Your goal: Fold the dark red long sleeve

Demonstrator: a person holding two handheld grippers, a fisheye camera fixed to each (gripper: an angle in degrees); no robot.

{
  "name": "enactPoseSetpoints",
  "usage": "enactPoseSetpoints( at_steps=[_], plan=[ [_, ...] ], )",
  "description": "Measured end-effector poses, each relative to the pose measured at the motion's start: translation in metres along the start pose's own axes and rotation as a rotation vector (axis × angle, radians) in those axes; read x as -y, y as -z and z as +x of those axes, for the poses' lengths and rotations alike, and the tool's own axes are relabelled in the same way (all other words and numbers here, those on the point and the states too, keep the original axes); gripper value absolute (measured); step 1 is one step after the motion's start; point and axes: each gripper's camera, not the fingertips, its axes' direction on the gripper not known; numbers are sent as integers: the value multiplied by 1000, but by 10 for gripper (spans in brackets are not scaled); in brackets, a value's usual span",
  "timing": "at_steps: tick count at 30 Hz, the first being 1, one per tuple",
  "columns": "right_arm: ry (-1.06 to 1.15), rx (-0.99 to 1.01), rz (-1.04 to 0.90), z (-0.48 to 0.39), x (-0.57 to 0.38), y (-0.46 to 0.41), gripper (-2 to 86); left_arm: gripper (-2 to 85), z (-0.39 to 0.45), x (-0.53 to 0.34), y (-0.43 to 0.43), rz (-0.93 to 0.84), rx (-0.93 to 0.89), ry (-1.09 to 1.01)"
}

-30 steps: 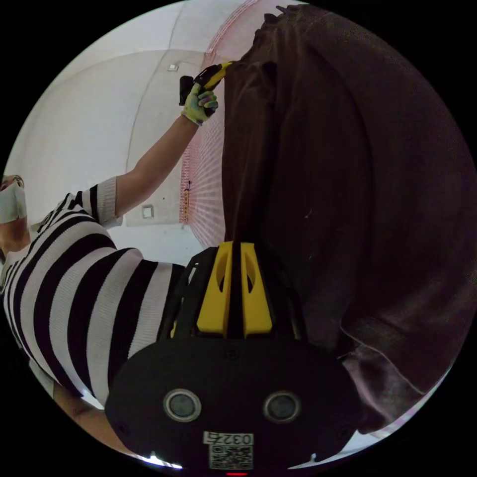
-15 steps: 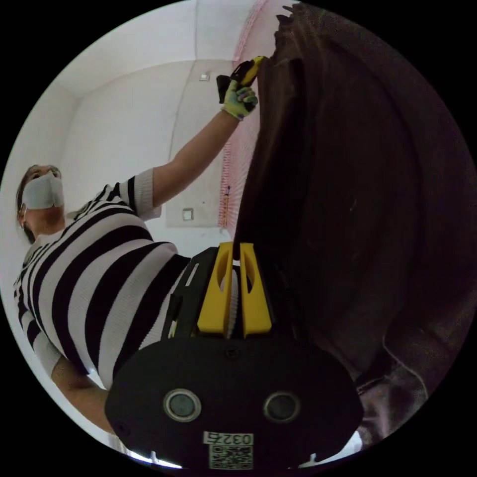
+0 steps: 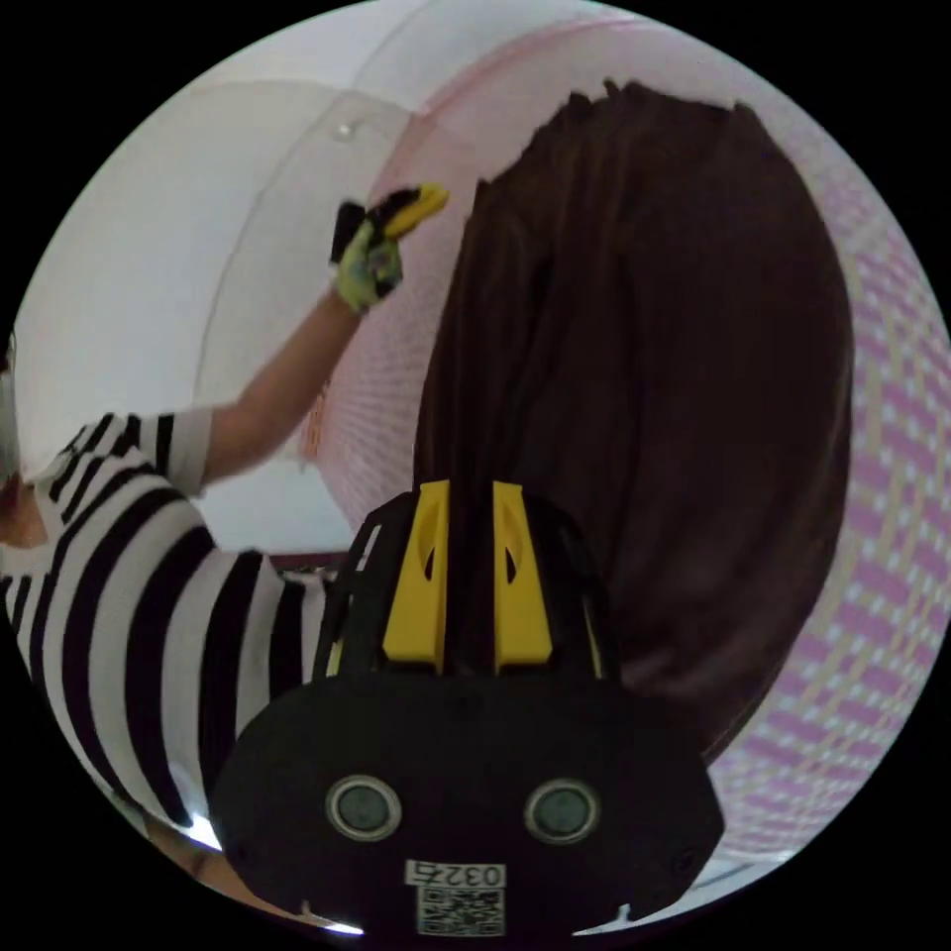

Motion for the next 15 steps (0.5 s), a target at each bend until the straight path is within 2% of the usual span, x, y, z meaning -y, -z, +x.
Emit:
enactPoseSetpoints(
  at_steps=[2, 5, 10, 15],
  plan=[
    [48, -92, 134, -7, 46, 14, 77, 8, 15, -32, -11, -19, -62, -21],
    [114, -175, 149, -14, 118, 0, 78, 5, 26, -80, -49, -143, -65, -14],
    [169, -250, -39, -19, 198, -52, 78, -7, 15, -153, -69, -141, -94, 65],
    [232, -241, -98, -39, 207, -70, 4, -13, -12, -177, -77, -158, -41, 107]
  ],
)
